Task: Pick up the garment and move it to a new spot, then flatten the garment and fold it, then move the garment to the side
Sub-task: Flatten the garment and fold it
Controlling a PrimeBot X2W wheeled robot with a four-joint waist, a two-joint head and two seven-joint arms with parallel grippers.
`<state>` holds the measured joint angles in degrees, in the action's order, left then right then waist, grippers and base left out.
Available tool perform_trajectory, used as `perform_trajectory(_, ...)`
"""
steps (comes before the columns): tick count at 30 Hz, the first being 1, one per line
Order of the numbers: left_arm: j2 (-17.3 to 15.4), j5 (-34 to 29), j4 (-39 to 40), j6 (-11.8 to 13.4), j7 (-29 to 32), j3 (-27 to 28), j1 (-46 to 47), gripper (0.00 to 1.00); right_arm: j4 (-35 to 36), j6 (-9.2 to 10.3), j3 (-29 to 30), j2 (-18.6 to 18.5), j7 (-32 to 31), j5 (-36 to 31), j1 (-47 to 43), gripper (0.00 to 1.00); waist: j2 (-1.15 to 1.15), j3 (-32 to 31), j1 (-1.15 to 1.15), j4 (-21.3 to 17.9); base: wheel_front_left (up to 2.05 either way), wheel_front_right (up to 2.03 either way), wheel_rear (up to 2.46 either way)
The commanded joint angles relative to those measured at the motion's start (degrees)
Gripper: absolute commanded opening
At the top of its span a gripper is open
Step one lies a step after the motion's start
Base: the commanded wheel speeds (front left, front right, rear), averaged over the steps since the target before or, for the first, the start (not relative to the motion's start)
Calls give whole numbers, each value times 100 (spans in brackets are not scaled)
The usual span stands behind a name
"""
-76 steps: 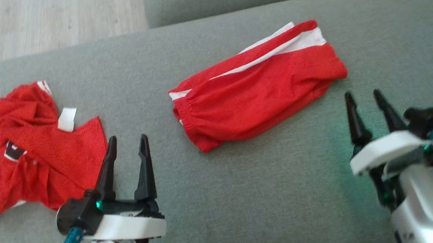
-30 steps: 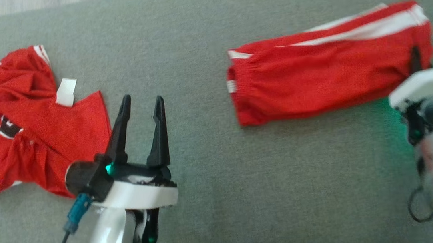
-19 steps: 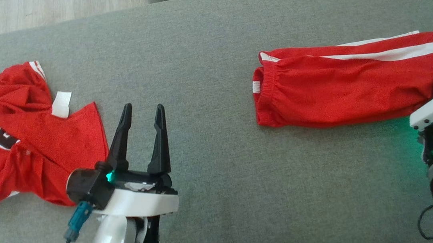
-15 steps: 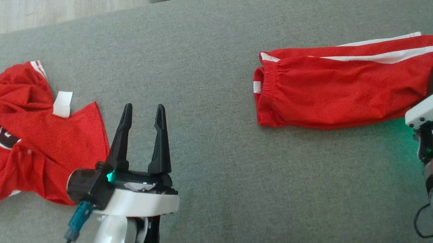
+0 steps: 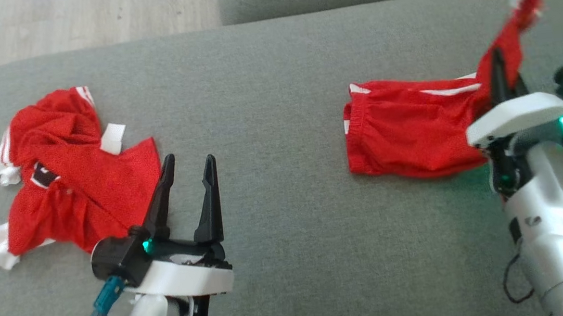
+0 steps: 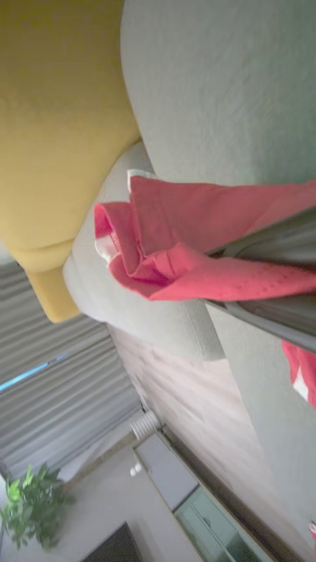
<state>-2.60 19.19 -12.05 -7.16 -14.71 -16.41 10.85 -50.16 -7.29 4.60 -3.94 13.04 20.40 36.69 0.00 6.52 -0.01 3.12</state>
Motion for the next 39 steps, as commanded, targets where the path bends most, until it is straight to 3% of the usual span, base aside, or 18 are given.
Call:
perform_trajectory(1,-28,31,171,-33,-29,221,99,100,246,-20,-288,99,3,114,-6,0,0,-75,1,74,0,0,0)
perform_trajectory(10,-28,31,109,-33,-29,221,-55,100,512,-20,-1964,105,21,973,-491,0,0,-288,1,351,0,0,0)
perform_trajectory(20,-28,9,127,-33,-29,246,-166,100,-44,-20,-3002,105,57,1141,-575,0,0,-319,1,508,0,0,0)
perform_trajectory(21,-28,9,132,-33,-29,249,-172,100,-148,-20,-3102,105,40,1096,-573,25,0,-317,1,507,0,0,0)
perform_trajectory(22,-28,9,132,-33,-29,249,-172,100,-148,-20,-3102,105,40,1096,-573,25,0,-317,1,507,0,0,0)
perform_trajectory(23,-28,9,136,-33,-29,256,-181,100,-229,-20,-3206,105,1,1096,-581,100,0,-317,1,499,0,0,0)
perform_trajectory(32,-28,27,133,-33,-29,374,-163,100,79,-20,-4552,106,-417,1587,-763,100,0,-352,1,194,0,0,0)
perform_trajectory(35,-28,36,146,-33,-29,379,-133,100,212,-20,-4608,-1,-199,1610,-659,100,0,-388,1,60,0,0,0)
perform_trajectory(39,-28,13,202,-32,-29,428,-75,100,477,-20,-4140,-284,96,1596,-508,100,0,-394,1,-140,0,0,0)
